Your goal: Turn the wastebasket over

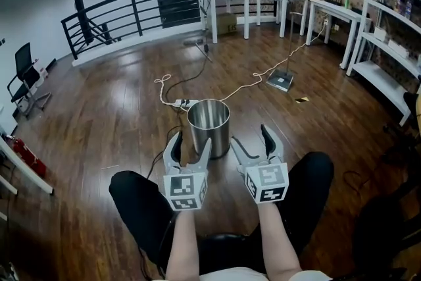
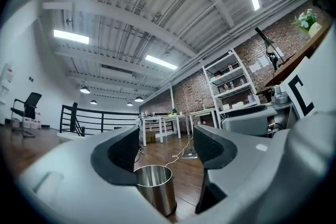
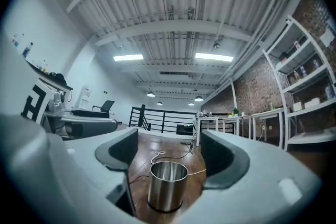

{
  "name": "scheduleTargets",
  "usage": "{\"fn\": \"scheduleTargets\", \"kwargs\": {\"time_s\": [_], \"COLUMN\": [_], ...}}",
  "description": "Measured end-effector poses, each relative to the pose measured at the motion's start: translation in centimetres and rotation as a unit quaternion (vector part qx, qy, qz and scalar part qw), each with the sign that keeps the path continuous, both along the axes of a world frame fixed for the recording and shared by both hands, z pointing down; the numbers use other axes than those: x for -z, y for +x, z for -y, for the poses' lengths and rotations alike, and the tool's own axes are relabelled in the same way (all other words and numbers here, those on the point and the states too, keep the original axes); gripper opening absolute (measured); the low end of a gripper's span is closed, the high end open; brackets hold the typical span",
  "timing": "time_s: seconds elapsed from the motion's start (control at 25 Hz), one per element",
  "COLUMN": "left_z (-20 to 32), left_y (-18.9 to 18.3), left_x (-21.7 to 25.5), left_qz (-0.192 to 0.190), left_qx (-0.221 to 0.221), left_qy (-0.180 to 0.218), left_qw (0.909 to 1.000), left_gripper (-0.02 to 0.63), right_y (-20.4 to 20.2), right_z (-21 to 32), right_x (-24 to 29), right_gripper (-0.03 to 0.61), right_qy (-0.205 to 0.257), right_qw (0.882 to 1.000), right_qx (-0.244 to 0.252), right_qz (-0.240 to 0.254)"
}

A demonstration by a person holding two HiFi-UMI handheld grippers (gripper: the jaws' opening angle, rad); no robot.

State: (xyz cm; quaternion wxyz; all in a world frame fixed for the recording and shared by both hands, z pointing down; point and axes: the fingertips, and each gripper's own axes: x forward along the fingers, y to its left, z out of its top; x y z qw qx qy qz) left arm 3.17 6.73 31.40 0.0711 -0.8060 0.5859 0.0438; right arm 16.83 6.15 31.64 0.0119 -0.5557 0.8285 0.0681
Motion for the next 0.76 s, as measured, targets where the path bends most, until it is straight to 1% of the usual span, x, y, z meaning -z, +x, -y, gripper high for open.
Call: {"fn": "scheduleTargets", "kwargs": {"time_s": [0.12, 0.2, 0.28, 0.4, 0.52, 0.76], "left_z": [-0.4, -0.1, 0.6, 0.9, 1.2, 3.2], "left_y": [-0.4, -0.7, -1.0, -1.6, -1.7, -1.8], "left_x": [-1.3, -2.2, -3.0, -3.9, -4.6, -5.2], "left_qz": [-0.005, -0.001, 0.003, -0.001, -0.003, -0.004], "left_qx": [0.009, 0.015, 0.022, 0.026, 0.025, 0.024], "left_qy": [-0.009, -0.014, -0.022, -0.036, -0.041, -0.050], "left_qw": [0.9999, 0.9998, 0.9995, 0.9990, 0.9988, 0.9984], "left_gripper": [0.333, 0.322, 0.322, 0.322, 0.322, 0.322], "right_y": [0.5, 0.9, 1.2, 1.1, 0.6, -0.9], "right_z": [-0.7, -0.6, 0.1, 0.6, 0.7, 2.6], "right_x": [-0.4, -1.0, -1.6, -2.4, -3.0, -3.7], "right_gripper": [0.362, 0.362, 0.362, 0.362, 0.362, 0.362], "right_qy": [0.002, 0.000, -0.009, -0.021, -0.026, -0.037], "right_qw": [1.000, 1.000, 1.000, 1.000, 1.000, 0.999], "right_qx": [-0.005, -0.009, -0.012, -0.012, -0.005, 0.018], "right_qz": [-0.002, -0.004, -0.004, -0.002, -0.005, -0.013]}}
